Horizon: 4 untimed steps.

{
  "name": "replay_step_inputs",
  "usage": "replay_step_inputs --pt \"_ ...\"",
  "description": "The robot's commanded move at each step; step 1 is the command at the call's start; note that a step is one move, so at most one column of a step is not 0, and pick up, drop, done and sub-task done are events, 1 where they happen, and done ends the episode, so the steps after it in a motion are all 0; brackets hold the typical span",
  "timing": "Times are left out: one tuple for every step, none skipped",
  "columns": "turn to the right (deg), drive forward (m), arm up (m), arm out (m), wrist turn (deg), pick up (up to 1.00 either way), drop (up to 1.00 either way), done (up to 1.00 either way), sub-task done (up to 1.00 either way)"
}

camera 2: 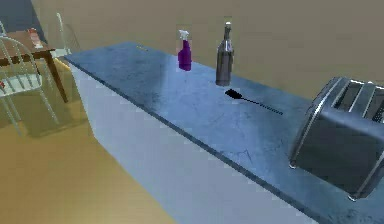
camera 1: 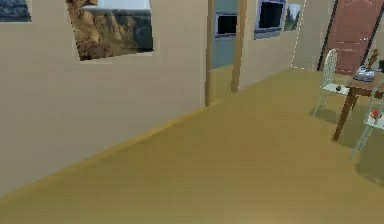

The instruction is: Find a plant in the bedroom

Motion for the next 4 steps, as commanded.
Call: replay_step_inputs --pt "15.0 0.00 0.00 0.00 0.0 0.00 0.00 0.00 0.00" --pt "0.0 1.00 0.00 0.00 0.0 0.00 0.00 0.00 0.00" --pt "0.0 1.00 0.00 0.00 0.0 0.00 0.00 0.00 0.00" --pt "3.0 0.00 0.00 0.00 0.0 0.00 0.00 0.00 0.00"
